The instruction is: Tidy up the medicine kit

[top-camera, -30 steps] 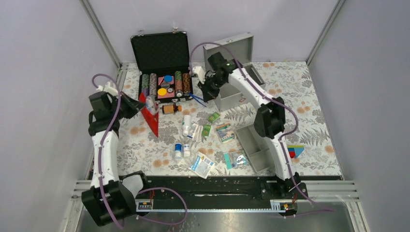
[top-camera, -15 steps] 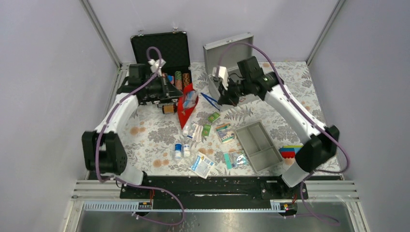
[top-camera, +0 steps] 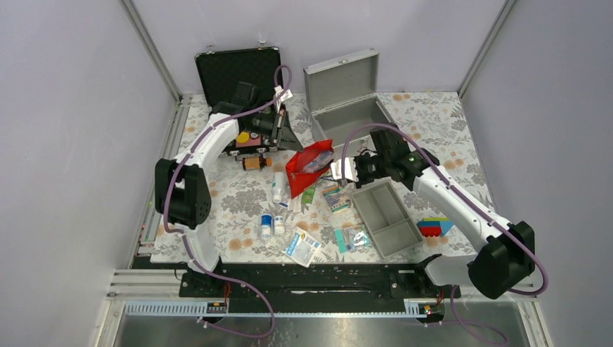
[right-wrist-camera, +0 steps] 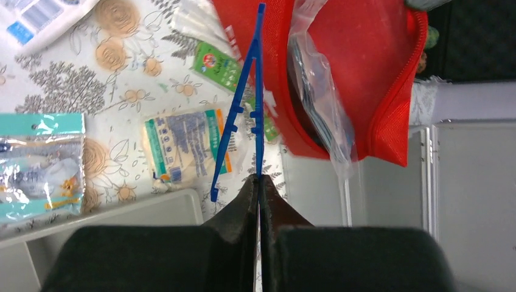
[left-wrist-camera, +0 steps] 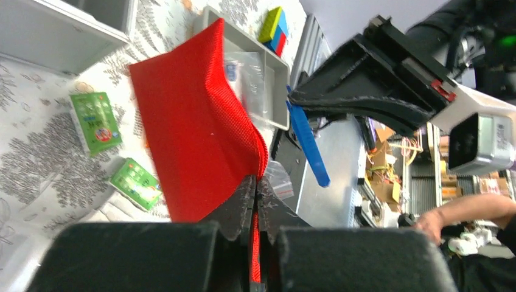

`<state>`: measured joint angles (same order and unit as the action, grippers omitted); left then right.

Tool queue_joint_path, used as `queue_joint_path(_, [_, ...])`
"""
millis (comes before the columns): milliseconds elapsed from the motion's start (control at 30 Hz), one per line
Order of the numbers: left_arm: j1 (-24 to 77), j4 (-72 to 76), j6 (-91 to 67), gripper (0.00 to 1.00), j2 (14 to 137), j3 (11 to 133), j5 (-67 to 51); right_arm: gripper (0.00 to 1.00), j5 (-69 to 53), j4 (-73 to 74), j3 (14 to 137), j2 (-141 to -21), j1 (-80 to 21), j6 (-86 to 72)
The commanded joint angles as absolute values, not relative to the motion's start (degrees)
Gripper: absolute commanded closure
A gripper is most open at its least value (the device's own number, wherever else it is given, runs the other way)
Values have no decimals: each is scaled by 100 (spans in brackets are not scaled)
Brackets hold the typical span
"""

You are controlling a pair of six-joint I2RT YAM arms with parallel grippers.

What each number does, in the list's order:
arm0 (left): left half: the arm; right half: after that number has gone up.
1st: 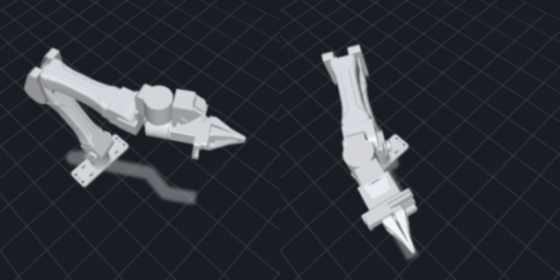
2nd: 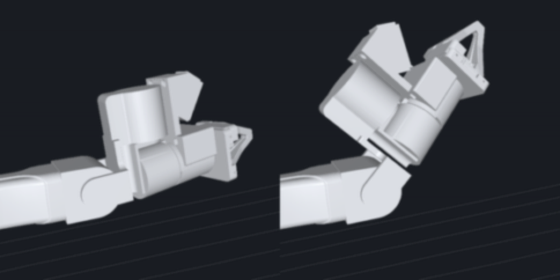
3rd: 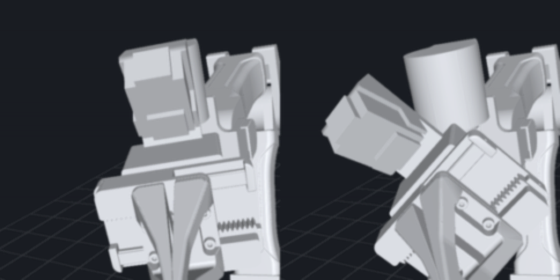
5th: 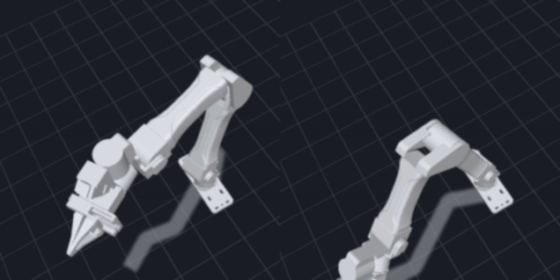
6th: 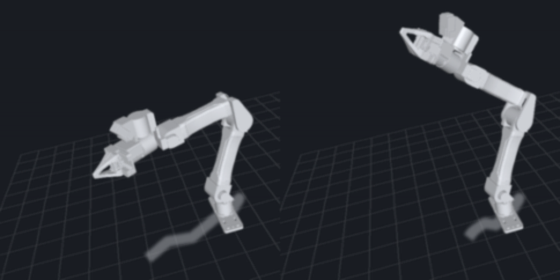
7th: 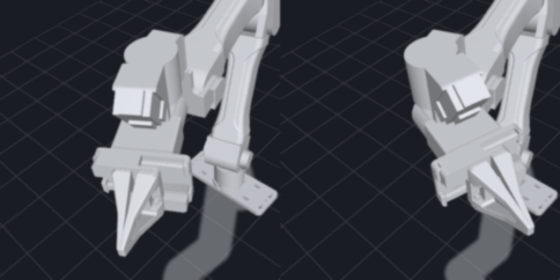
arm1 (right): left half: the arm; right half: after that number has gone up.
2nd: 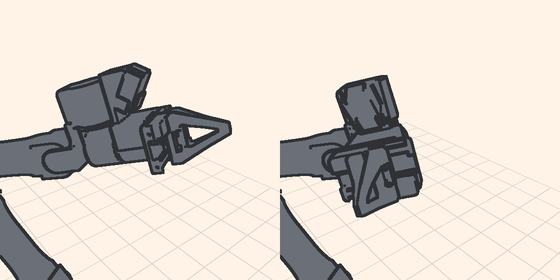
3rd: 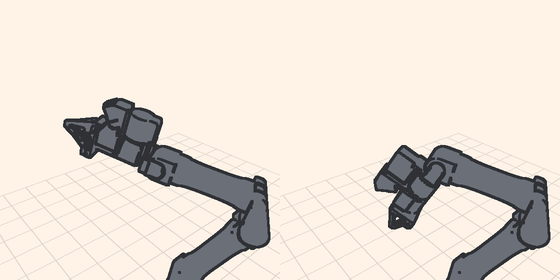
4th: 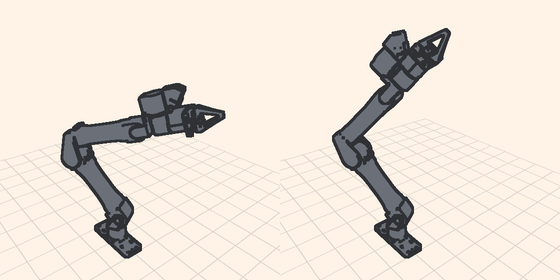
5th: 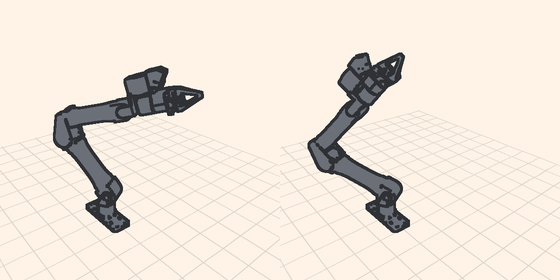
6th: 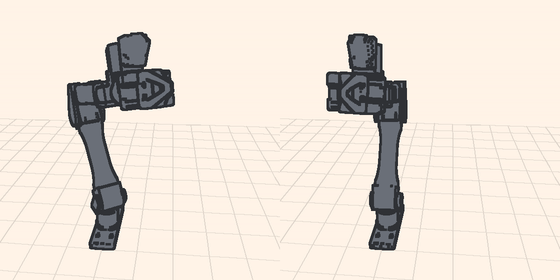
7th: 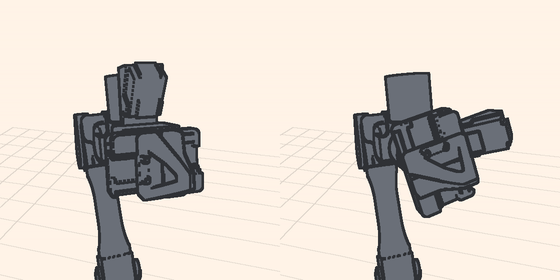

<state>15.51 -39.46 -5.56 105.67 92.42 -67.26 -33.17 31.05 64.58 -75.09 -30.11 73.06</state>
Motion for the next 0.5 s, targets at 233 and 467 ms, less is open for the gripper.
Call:
queue_joint_path(233, [1853, -8976, 4337, 100, 12657, 10320, -7302, 100, -4076, 3462, 6397, -8414, -3037, 9495])
queue_joint_path(467, [2144, -9207, 4500, 100, 12234, 10501, -7052, 100, -4411, 3961, 6948, -8628, -3155, 9938])
